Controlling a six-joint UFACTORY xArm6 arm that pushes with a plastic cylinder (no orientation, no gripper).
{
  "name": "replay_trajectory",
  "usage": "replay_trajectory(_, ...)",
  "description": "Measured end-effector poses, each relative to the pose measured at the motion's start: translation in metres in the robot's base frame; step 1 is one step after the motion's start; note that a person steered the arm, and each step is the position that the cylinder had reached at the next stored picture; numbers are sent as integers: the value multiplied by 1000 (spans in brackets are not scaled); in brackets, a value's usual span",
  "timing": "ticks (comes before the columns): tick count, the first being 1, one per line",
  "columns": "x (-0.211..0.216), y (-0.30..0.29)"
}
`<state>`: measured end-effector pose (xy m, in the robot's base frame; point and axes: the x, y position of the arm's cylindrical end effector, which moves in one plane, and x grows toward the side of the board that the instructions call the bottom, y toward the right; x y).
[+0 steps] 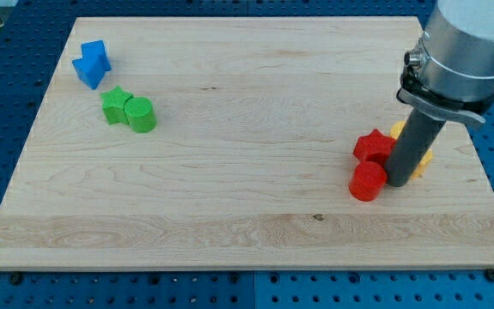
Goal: Slide the yellow hexagon and yellow heart up
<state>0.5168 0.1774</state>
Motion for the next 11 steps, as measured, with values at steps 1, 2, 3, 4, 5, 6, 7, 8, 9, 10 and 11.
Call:
replay_trajectory(1,1,0)
replay_trajectory(2,4,1)
replay_trajectory(3,18,2)
replay_trajectory(4,20,17)
replay_trajectory(5,20,34)
replay_trajectory(6,16,42)
replay_trajectory(7,8,42)
replay_trajectory(8,8,42)
replay_trajectory(9,6,42)
replay_trajectory(10,5,42)
replay_trajectory(11,0,40)
